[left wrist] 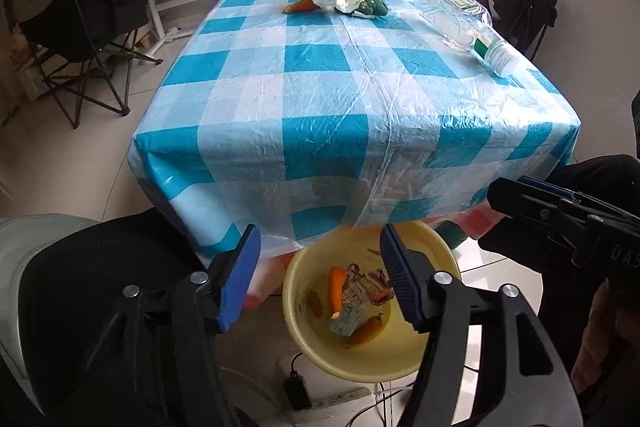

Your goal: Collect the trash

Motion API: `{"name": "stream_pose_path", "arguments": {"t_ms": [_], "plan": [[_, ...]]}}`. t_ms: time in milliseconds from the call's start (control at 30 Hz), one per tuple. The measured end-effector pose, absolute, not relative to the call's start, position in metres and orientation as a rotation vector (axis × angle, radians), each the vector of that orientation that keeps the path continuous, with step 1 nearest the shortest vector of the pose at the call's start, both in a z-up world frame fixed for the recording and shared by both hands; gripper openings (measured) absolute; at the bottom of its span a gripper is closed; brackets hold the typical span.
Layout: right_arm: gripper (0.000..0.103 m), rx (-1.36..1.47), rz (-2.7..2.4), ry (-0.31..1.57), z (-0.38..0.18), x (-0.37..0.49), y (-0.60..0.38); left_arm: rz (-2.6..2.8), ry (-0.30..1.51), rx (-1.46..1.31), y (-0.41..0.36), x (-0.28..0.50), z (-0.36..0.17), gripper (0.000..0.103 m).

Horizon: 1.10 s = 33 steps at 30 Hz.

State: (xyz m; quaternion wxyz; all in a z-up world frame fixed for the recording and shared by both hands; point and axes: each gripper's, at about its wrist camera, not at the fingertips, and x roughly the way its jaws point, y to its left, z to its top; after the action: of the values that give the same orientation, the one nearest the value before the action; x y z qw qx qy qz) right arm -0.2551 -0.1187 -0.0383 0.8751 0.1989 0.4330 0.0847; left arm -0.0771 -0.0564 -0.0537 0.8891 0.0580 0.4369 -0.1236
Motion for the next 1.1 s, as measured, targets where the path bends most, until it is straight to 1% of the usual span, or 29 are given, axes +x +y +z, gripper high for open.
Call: {"name": "stream_pose_path", "arguments": {"t_ms": [33,100,200,300,600,967,1100], "plan": [[0.069,0.418,0.159,0.89,-0.037,-0.256,-0.121,-0.232,0.861,0.119,-0.053,-0.08,-0.047,0.079],[0.076,0.404,0.123,0.873,-0.035,-0.255,-0.124,-0.185,0.778,0.108,-0.043,-0.085,-0.033,0.087],[0.078,0.361,0.098,0.855,-0.032,-0.256,-0.12,-0.121,0.695,0.079,-0.029,-0.087,-0.018,0.091],[0.081,0.289,0.094,0.848,-0.031,-0.254,-0.111,-0.08,0.648,0.047,-0.018,-0.087,-0.011,0.095],[0.082,0.15,0.085,0.905,-0.047,-0.245,-0.086,-0.104,0.621,0.017,-0.01,-0.083,-0.01,0.095],[0.082,0.182,0.054,0.933,-0.056,-0.242,-0.093,-0.141,0.649,-0.03,-0.01,-0.076,-0.02,0.095],[0.085,0.178,0.054,0.938,-0.056,-0.243,-0.092,-0.147,0.67,-0.026,-0.012,-0.073,-0.023,0.096]]}}
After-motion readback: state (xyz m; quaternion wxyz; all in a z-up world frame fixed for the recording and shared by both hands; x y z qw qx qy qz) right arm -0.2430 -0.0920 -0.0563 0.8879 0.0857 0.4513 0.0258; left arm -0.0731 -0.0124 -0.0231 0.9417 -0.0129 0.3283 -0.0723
